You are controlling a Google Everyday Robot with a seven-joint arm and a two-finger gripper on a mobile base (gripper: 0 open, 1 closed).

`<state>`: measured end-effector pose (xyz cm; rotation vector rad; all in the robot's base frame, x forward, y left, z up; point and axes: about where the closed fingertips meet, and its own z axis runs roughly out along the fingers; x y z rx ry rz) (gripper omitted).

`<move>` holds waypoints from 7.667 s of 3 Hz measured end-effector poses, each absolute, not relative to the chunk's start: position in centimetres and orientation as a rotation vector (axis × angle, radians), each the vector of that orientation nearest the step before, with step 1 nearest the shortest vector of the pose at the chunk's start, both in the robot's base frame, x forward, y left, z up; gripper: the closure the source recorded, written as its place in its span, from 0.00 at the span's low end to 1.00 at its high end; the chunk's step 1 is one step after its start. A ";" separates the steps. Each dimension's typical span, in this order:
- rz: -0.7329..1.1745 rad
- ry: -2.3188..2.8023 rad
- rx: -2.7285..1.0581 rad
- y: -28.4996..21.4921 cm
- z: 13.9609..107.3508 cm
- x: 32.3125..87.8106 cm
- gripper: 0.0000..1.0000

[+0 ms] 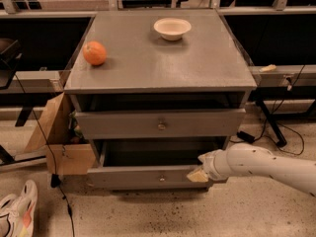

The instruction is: Close middle drawer

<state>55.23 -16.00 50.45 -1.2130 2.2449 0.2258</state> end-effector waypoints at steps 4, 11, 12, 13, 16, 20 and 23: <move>0.590 2.468 -1.031 -16.1 43.1 53.5 1.00; 0.634 2.483 -0.955 -17.5 41.6 55.7 1.00; 0.634 2.478 -0.943 -17.6 41.7 56.0 1.00; 0.631 2.469 -0.934 -17.7 42.0 56.4 0.84; 0.637 2.422 -0.931 -16.9 42.6 58.1 0.14; 0.648 2.421 -0.936 -16.4 42.3 56.1 0.19; 0.662 2.407 -0.919 -14.8 41.6 59.5 0.96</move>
Offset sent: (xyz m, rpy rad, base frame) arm -0.0521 -0.0021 -0.0473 0.1852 0.2779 -0.1064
